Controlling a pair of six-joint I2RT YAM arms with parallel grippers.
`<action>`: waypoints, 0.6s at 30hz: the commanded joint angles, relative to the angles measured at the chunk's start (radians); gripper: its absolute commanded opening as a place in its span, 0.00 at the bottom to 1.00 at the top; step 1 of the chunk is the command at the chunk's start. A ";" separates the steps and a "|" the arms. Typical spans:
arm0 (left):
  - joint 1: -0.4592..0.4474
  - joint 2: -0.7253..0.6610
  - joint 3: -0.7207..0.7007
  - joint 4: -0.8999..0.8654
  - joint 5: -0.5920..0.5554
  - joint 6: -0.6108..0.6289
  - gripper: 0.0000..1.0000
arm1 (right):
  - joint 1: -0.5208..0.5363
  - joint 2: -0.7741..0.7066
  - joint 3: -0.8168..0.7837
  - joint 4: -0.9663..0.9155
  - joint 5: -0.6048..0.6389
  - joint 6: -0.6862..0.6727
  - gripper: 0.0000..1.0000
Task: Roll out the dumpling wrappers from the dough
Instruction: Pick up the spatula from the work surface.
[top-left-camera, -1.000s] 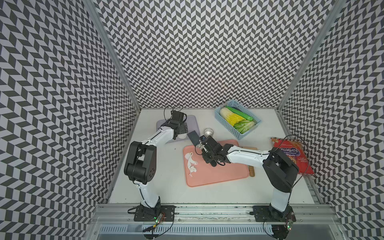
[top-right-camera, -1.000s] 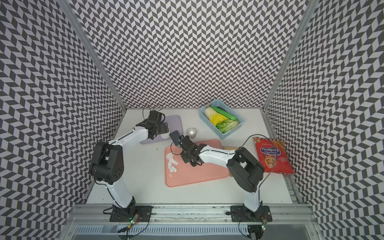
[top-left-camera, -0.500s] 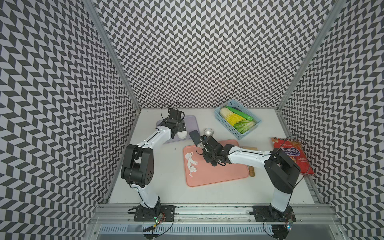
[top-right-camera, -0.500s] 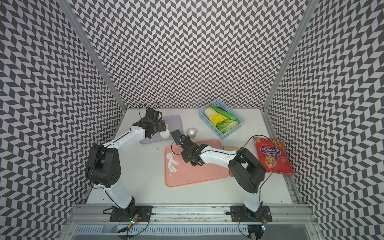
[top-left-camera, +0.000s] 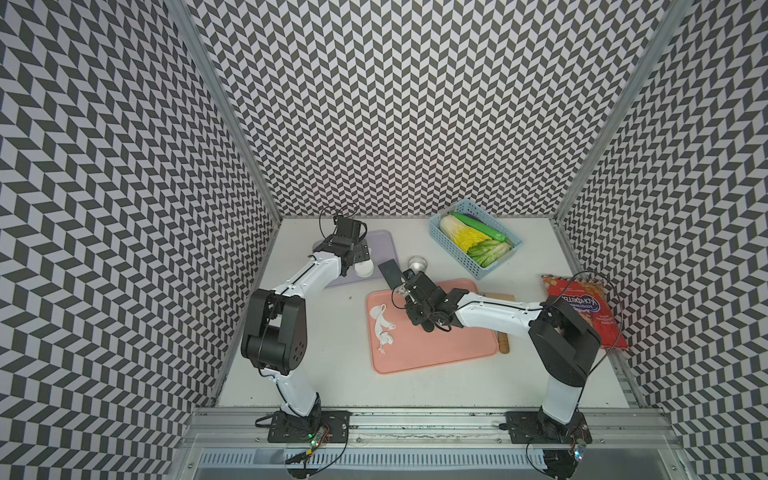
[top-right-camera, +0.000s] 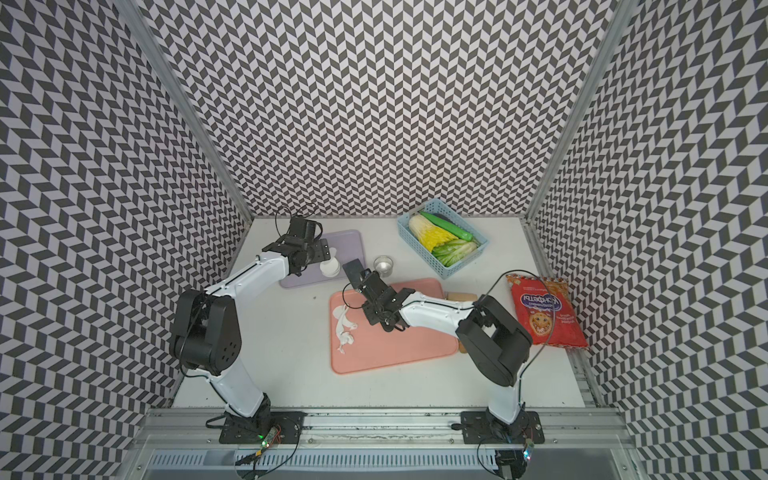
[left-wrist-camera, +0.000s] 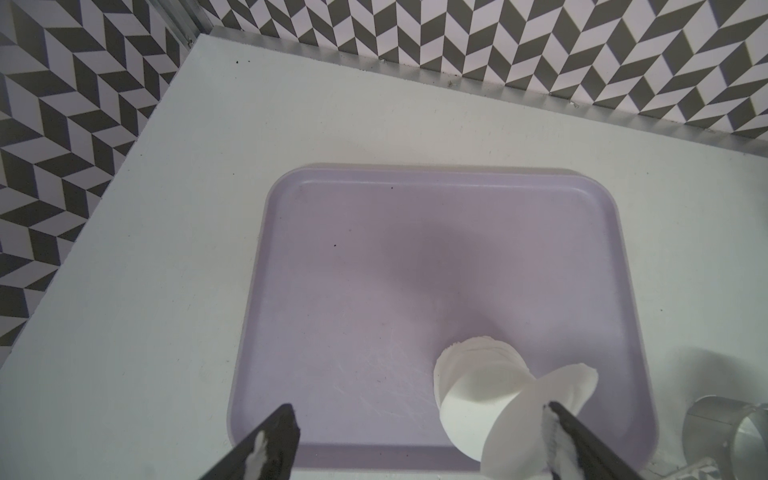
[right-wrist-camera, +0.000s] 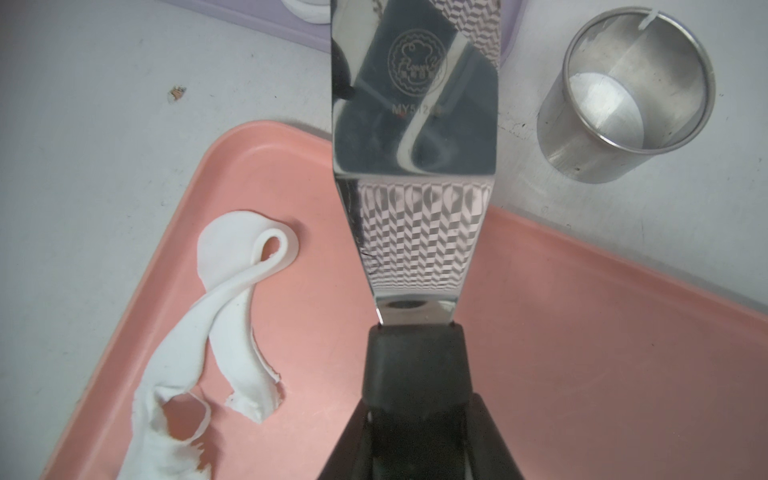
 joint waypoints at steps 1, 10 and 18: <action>0.005 0.003 0.025 -0.007 -0.005 0.004 0.93 | 0.002 -0.042 0.004 0.073 0.021 0.007 0.00; 0.009 0.085 0.044 -0.013 -0.007 0.005 0.95 | 0.004 -0.052 -0.018 0.084 0.015 0.019 0.00; 0.018 0.071 0.029 -0.002 0.003 -0.005 0.95 | 0.000 -0.064 -0.034 0.090 0.026 0.015 0.00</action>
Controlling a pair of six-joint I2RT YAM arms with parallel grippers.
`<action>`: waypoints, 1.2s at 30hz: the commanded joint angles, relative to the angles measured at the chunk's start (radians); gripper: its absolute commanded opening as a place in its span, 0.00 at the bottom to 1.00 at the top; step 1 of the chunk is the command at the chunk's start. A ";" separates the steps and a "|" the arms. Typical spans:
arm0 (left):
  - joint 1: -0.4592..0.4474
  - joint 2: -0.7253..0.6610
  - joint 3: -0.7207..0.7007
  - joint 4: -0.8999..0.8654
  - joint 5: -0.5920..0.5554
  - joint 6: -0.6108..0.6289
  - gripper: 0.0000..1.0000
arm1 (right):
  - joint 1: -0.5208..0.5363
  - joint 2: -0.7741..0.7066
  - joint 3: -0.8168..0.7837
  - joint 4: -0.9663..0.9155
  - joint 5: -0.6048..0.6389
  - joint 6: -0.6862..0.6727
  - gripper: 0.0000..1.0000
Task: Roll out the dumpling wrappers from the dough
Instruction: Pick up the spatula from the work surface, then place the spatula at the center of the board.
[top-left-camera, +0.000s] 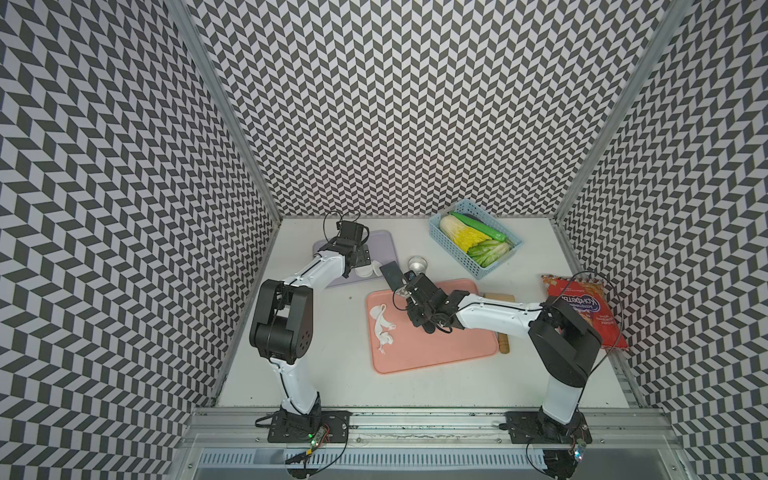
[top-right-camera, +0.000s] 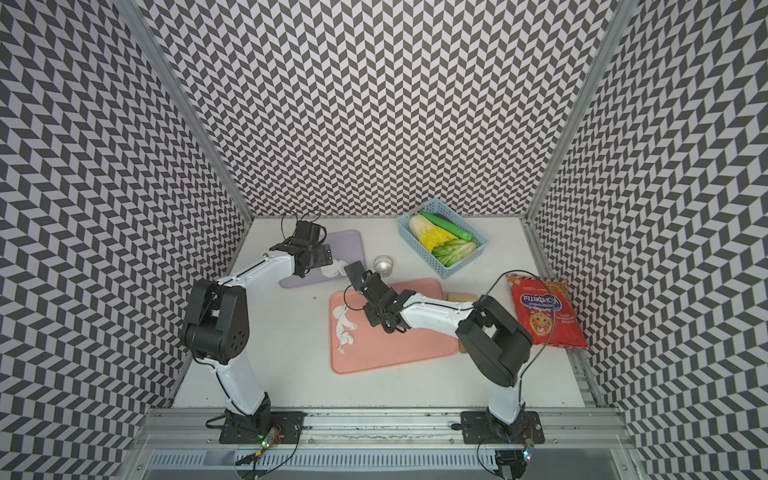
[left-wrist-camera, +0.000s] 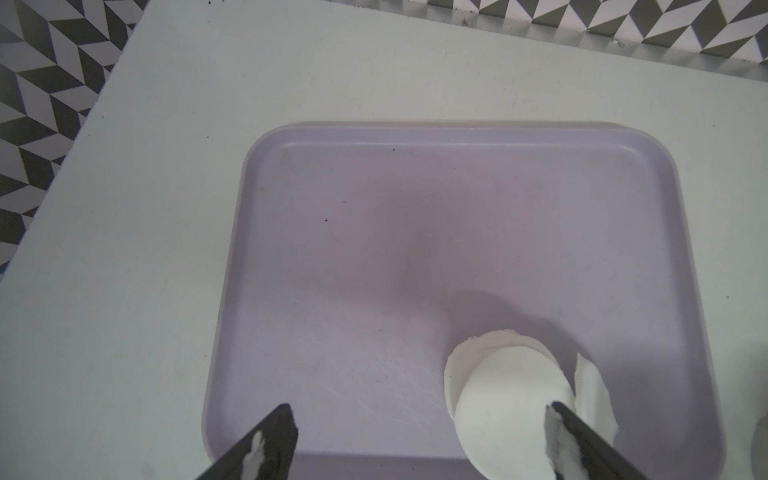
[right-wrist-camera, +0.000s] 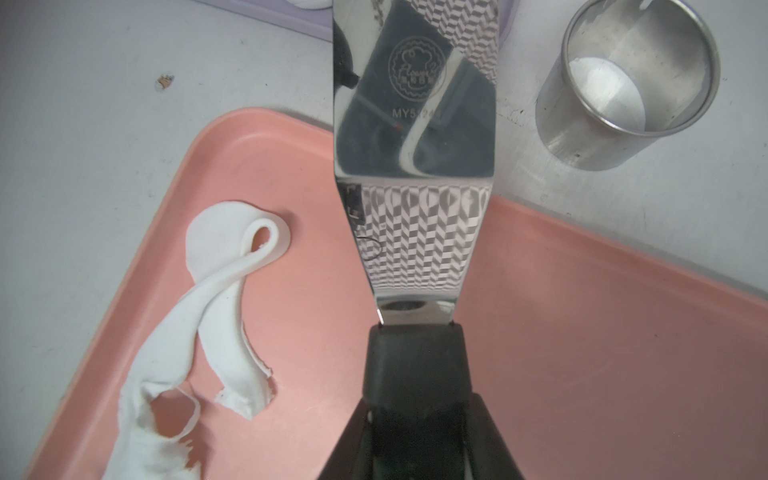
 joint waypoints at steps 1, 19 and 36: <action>0.008 -0.020 0.016 0.001 0.006 -0.004 0.95 | -0.001 -0.062 -0.004 0.073 0.023 0.011 0.00; -0.004 -0.228 -0.079 -0.026 0.116 -0.057 0.95 | -0.005 -0.294 -0.108 0.041 0.065 0.110 0.00; -0.237 -0.480 -0.376 0.003 0.193 -0.144 0.95 | -0.099 -0.882 -0.475 -0.283 0.304 0.641 0.00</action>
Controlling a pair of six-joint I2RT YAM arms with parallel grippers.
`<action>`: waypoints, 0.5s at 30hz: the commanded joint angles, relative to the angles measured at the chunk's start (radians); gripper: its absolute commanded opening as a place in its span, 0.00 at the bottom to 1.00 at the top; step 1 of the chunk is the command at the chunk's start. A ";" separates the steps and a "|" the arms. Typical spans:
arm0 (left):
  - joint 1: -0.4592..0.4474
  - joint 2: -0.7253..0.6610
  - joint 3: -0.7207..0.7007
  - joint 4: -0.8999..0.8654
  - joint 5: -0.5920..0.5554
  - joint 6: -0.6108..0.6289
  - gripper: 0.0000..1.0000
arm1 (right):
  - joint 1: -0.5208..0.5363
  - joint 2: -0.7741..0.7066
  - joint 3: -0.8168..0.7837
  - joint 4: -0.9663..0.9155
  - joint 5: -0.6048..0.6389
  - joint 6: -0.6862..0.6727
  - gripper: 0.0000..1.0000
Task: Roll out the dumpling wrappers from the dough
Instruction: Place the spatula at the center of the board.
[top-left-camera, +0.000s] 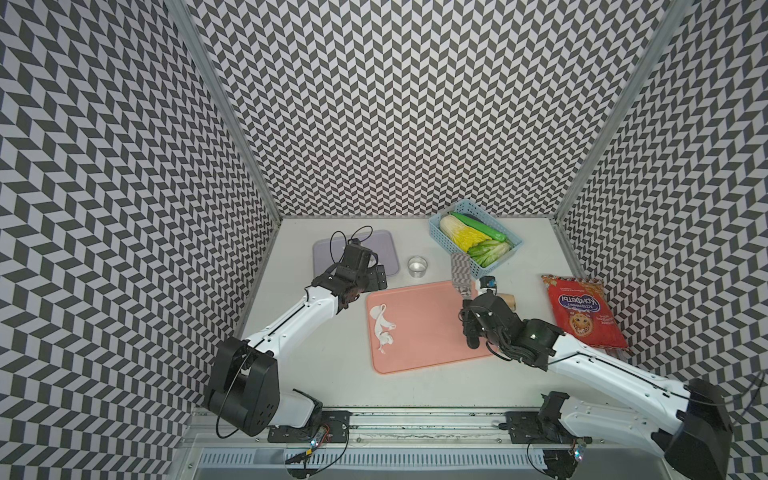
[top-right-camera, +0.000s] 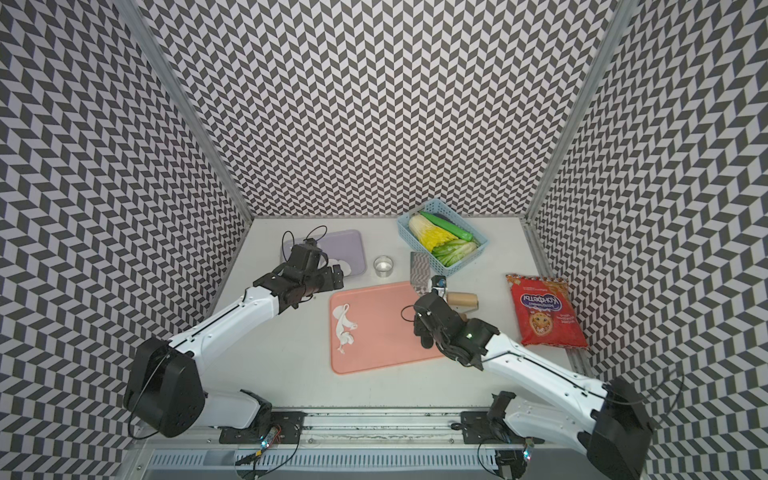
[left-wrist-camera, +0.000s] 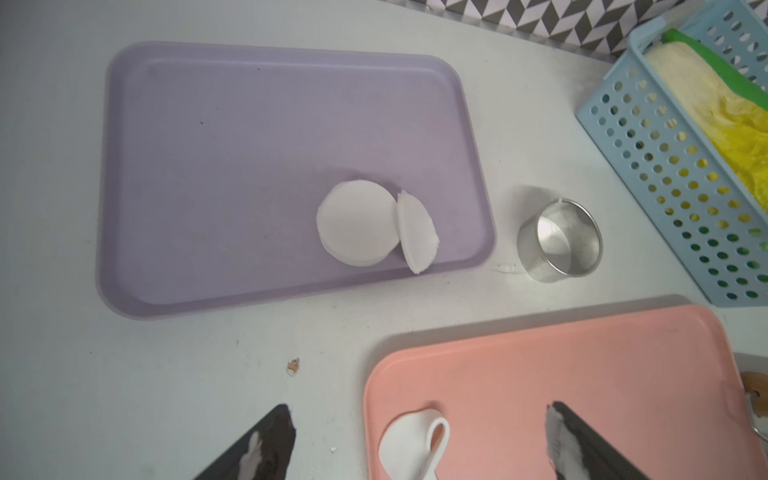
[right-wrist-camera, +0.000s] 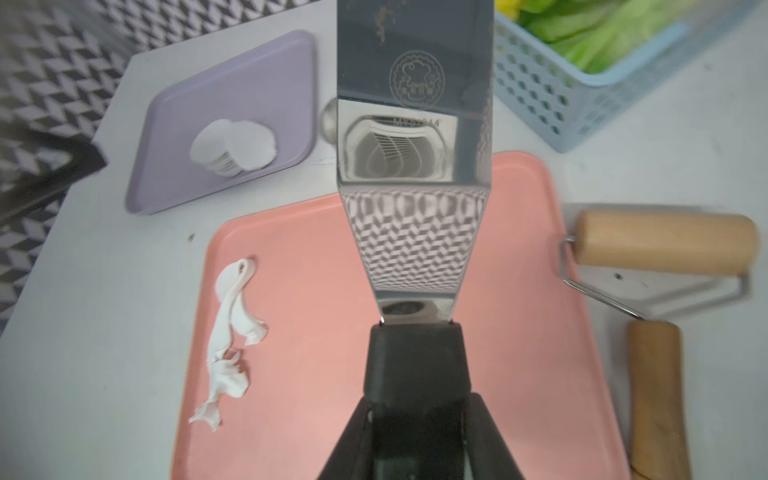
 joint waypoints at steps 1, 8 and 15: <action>-0.042 -0.034 -0.043 0.015 0.024 -0.038 0.95 | -0.057 -0.100 -0.045 -0.067 0.121 0.176 0.00; -0.099 -0.078 -0.129 0.048 0.043 -0.075 0.95 | -0.181 -0.147 -0.116 -0.093 0.084 0.221 0.00; -0.102 -0.114 -0.177 0.057 0.060 -0.080 0.95 | -0.314 -0.114 -0.191 -0.057 0.006 0.231 0.00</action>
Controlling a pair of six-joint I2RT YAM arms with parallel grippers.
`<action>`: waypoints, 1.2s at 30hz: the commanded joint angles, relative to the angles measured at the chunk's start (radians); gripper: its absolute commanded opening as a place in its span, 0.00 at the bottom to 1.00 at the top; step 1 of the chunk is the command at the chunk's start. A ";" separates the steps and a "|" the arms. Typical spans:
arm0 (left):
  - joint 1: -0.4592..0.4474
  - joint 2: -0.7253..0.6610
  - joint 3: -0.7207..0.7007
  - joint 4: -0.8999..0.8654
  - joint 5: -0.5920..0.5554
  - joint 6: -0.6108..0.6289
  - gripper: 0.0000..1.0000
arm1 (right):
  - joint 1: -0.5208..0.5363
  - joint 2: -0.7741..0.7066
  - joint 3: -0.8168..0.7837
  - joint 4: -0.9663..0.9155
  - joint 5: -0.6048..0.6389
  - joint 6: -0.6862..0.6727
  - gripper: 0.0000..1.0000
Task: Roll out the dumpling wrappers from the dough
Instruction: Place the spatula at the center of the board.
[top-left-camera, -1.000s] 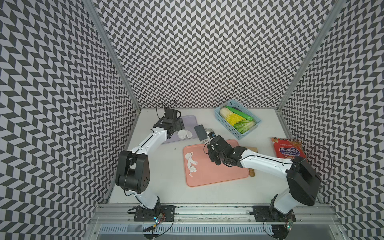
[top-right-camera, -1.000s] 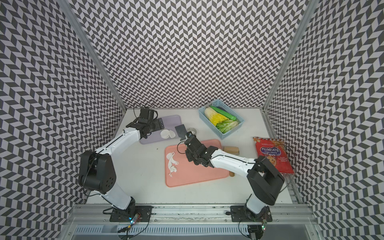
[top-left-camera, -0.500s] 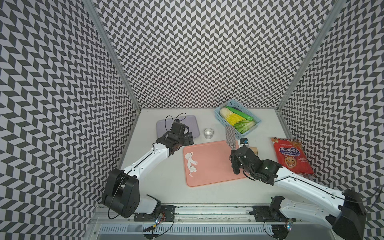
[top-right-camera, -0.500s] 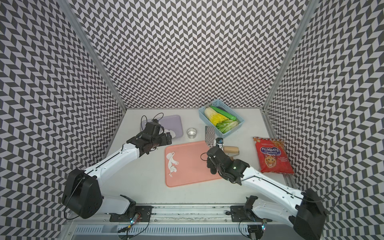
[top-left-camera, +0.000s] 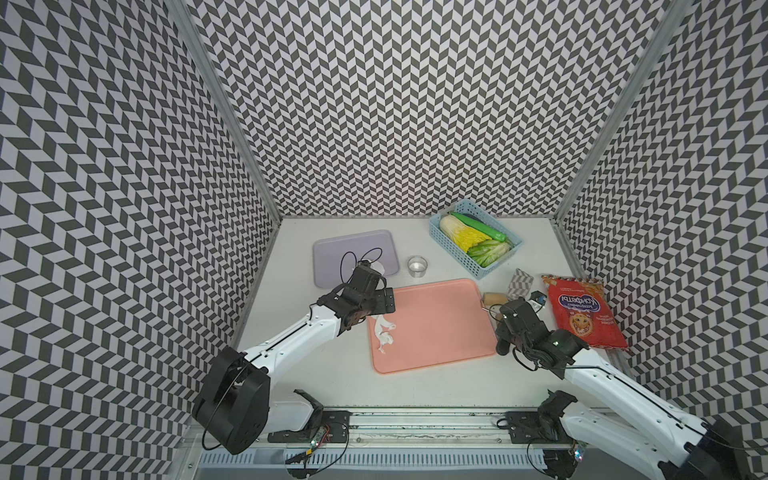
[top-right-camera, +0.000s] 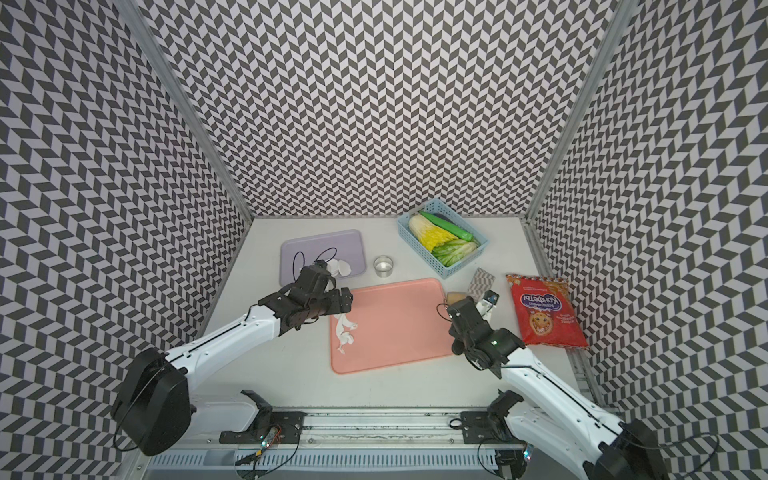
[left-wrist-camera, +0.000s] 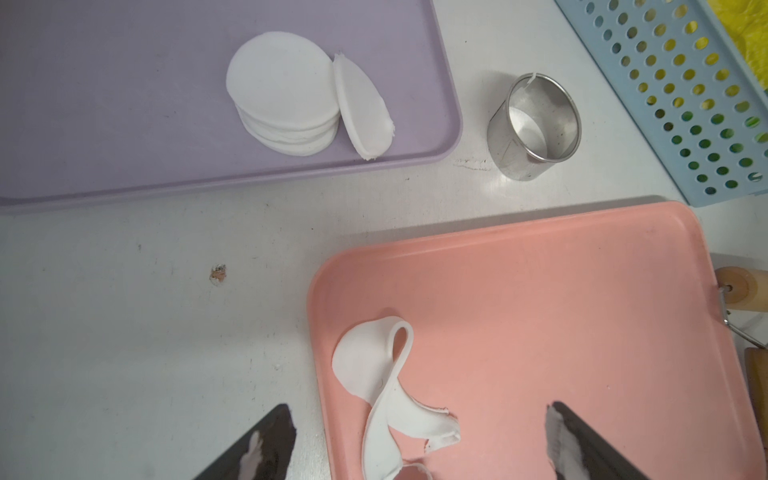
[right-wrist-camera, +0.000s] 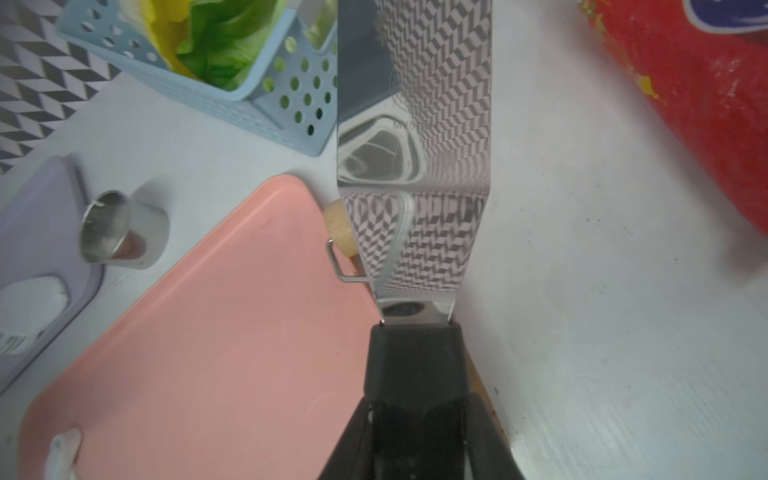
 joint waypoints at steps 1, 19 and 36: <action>-0.003 -0.028 -0.017 0.031 0.017 -0.012 0.95 | -0.052 0.005 -0.038 0.055 -0.047 0.033 0.00; -0.005 -0.035 -0.064 0.056 0.030 -0.031 0.95 | -0.159 0.020 -0.211 0.099 -0.162 0.148 0.02; 0.008 -0.057 0.018 -0.034 -0.085 -0.020 1.00 | -0.163 0.022 -0.029 0.062 -0.227 0.008 0.70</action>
